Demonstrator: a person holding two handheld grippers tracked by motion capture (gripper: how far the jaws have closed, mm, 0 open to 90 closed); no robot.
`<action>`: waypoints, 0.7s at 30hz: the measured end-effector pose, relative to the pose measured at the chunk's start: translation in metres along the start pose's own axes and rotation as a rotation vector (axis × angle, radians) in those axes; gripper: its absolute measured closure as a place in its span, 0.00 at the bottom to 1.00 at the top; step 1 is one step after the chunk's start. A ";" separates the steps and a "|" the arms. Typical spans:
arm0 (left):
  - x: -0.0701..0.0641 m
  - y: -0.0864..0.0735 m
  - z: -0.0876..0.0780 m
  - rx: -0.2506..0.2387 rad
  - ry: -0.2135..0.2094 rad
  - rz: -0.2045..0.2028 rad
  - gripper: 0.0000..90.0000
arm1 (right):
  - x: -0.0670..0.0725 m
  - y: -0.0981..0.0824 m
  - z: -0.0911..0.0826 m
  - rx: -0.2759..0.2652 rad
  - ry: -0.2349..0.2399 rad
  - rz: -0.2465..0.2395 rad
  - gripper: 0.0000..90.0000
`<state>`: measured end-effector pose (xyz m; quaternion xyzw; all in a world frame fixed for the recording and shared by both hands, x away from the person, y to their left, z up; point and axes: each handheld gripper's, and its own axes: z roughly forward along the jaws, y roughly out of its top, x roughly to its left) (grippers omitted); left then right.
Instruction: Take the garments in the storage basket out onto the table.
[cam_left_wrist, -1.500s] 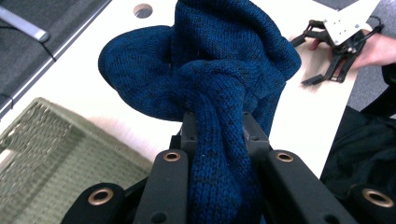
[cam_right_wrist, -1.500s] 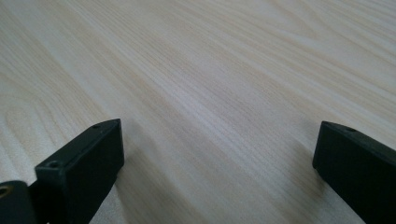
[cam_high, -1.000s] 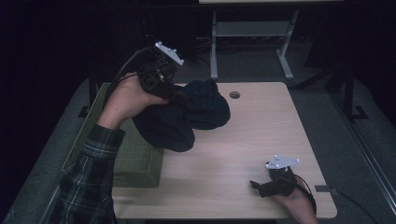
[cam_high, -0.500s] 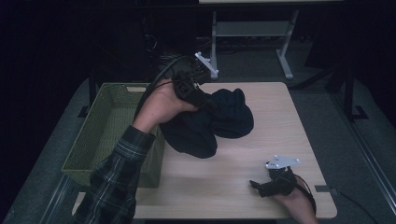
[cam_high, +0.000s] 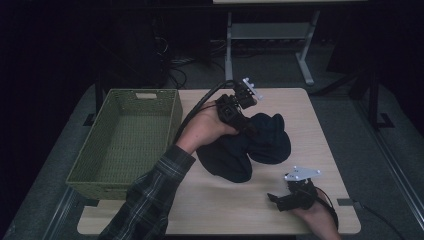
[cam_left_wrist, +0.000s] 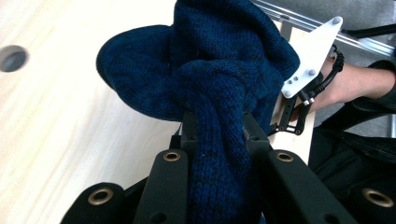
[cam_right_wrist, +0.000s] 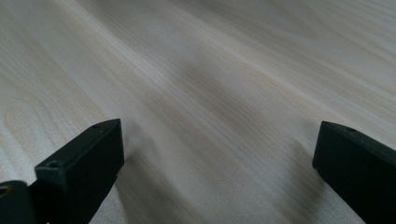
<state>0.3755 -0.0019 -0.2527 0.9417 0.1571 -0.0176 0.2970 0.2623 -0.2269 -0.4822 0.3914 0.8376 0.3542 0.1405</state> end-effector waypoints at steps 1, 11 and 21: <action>0.000 0.000 0.005 0.004 -0.005 0.002 0.85 | 0.000 0.000 0.000 0.000 0.000 0.001 0.02; 0.009 -0.003 0.043 0.032 -0.050 -0.011 0.85 | 0.000 0.000 0.000 -0.001 0.000 0.002 0.02; 0.029 -0.021 0.080 0.051 -0.064 -0.043 0.84 | 0.000 0.000 0.000 0.000 0.000 0.003 0.02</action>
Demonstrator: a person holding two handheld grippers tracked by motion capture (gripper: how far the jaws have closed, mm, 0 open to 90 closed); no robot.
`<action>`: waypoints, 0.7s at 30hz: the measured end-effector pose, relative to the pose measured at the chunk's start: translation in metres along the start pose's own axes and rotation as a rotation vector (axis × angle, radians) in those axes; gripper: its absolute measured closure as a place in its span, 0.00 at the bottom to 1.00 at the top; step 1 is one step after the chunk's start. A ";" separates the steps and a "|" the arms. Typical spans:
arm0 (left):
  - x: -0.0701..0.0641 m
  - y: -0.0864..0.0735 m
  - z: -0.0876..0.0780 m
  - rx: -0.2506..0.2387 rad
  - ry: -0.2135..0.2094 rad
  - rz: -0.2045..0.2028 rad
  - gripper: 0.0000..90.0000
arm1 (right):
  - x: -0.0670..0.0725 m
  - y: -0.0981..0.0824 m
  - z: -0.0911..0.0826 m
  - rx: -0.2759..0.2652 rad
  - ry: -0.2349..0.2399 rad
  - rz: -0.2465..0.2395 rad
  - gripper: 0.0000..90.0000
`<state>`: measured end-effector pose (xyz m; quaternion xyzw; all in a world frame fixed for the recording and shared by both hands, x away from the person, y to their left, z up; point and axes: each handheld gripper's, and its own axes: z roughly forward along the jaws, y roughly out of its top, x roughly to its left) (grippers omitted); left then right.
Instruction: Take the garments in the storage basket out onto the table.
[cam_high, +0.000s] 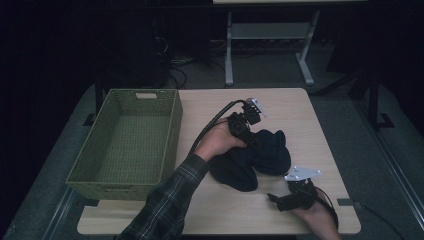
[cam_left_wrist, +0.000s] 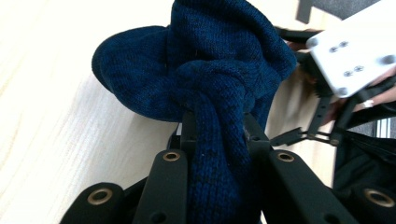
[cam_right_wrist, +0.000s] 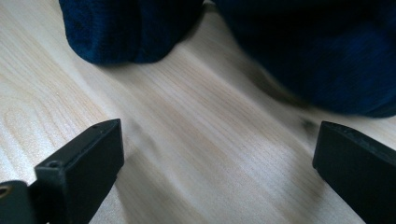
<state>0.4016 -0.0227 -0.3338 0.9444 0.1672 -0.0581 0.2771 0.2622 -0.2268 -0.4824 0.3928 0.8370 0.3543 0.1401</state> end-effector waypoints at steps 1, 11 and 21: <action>0.004 -0.003 0.006 -0.007 0.010 -0.008 0.83 | 0.000 0.000 0.000 0.001 0.000 0.000 0.02; 0.025 -0.022 0.033 0.028 0.085 -0.026 0.81 | 0.000 0.000 0.000 0.002 0.001 0.003 0.02; 0.041 -0.041 0.052 0.049 0.109 -0.042 0.77 | 0.000 0.000 0.000 0.001 -0.002 -0.002 0.02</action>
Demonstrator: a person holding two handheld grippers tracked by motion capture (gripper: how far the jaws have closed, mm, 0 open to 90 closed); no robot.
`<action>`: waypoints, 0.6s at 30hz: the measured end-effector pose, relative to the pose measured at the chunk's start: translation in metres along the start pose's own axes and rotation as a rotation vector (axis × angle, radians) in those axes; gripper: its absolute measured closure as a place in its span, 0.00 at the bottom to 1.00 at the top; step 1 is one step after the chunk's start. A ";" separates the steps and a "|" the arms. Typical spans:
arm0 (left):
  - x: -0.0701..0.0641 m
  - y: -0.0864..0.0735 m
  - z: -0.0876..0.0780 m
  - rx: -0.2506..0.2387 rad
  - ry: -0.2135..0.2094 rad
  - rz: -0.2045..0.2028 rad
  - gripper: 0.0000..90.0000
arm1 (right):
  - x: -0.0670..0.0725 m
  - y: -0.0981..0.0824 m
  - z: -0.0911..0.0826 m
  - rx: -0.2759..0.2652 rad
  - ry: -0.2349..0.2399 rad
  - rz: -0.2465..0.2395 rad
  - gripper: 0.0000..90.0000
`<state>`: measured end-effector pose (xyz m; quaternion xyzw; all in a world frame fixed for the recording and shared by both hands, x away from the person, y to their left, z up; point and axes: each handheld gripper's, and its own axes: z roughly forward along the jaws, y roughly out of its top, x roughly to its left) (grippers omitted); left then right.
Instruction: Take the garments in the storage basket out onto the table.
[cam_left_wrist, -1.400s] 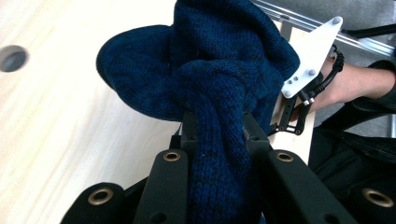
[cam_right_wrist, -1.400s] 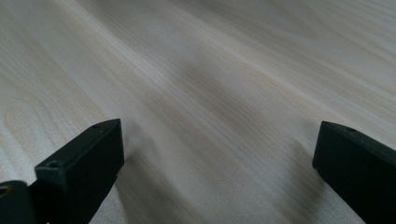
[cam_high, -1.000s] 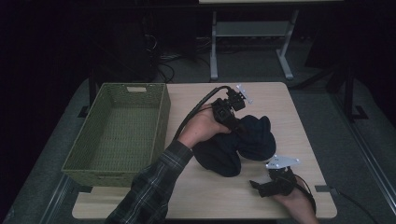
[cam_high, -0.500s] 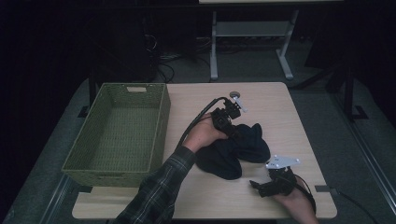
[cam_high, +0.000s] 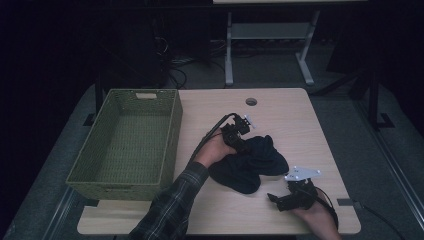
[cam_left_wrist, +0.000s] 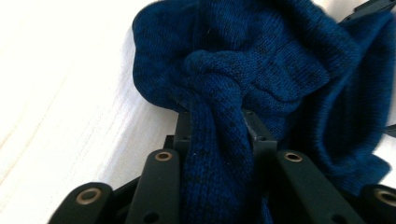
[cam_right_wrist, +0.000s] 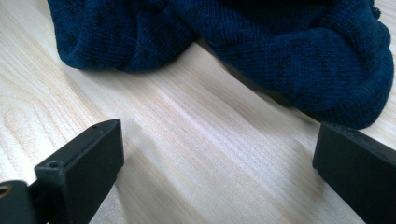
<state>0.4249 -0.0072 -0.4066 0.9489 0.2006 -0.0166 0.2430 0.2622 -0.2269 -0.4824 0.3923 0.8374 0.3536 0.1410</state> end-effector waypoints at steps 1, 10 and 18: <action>0.001 -0.001 0.001 0.000 0.004 0.004 0.75 | 0.000 0.000 0.000 0.000 0.000 0.000 0.02; 0.000 -0.001 -0.006 -0.036 0.025 0.002 0.48 | 0.000 0.000 0.000 0.001 0.002 0.000 0.02; -0.001 -0.001 -0.030 -0.083 0.074 0.018 0.34 | 0.000 0.000 0.000 0.001 0.000 0.000 0.02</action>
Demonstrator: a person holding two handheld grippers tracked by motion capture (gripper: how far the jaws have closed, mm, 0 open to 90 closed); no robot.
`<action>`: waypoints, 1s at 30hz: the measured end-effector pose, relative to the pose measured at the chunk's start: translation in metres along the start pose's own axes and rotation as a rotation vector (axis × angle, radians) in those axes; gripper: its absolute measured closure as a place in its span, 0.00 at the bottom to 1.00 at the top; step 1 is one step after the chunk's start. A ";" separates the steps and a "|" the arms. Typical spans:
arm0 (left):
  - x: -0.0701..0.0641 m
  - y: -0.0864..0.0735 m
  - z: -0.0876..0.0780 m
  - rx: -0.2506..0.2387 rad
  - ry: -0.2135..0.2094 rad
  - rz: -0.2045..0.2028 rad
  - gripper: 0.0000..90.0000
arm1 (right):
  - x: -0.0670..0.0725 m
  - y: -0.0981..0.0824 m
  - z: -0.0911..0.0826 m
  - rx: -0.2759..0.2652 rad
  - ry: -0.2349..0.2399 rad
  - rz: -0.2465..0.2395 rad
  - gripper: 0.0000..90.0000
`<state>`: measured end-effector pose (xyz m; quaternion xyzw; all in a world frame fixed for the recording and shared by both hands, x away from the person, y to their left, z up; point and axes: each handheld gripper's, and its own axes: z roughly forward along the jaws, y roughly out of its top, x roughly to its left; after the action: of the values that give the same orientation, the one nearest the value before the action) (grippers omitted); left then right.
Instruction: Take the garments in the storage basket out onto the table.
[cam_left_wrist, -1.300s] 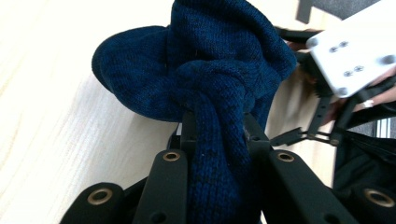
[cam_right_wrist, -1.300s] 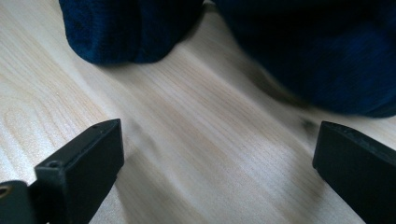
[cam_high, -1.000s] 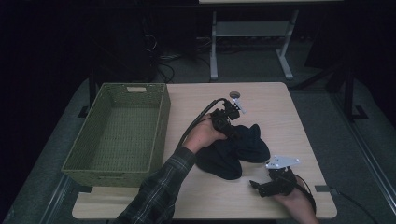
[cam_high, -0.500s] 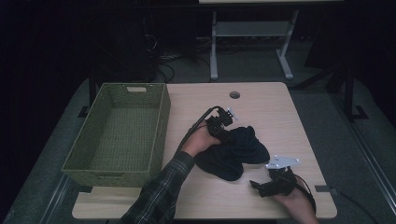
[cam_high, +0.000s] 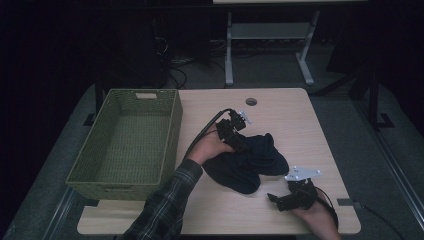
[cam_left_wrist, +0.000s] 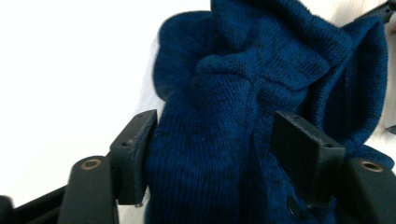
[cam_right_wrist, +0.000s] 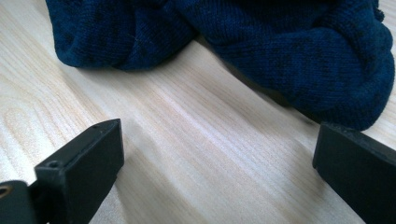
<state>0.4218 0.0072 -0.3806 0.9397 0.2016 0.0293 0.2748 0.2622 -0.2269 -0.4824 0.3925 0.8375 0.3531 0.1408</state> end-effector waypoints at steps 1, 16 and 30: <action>0.000 0.000 0.000 0.000 0.000 0.000 0.34 | 0.000 0.000 0.000 0.000 0.000 0.000 0.02; -0.020 -0.022 -0.056 -0.084 0.005 -0.025 0.62 | 0.000 0.000 0.000 0.001 0.001 0.000 0.02; -0.043 -0.067 -0.052 -0.053 -0.074 -0.061 1.00 | 0.000 0.000 0.000 0.001 0.001 0.001 0.02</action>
<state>0.3498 0.0677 -0.3694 0.9259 0.2192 -0.0085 0.3075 0.2622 -0.2270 -0.4824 0.3927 0.8377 0.3529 0.1401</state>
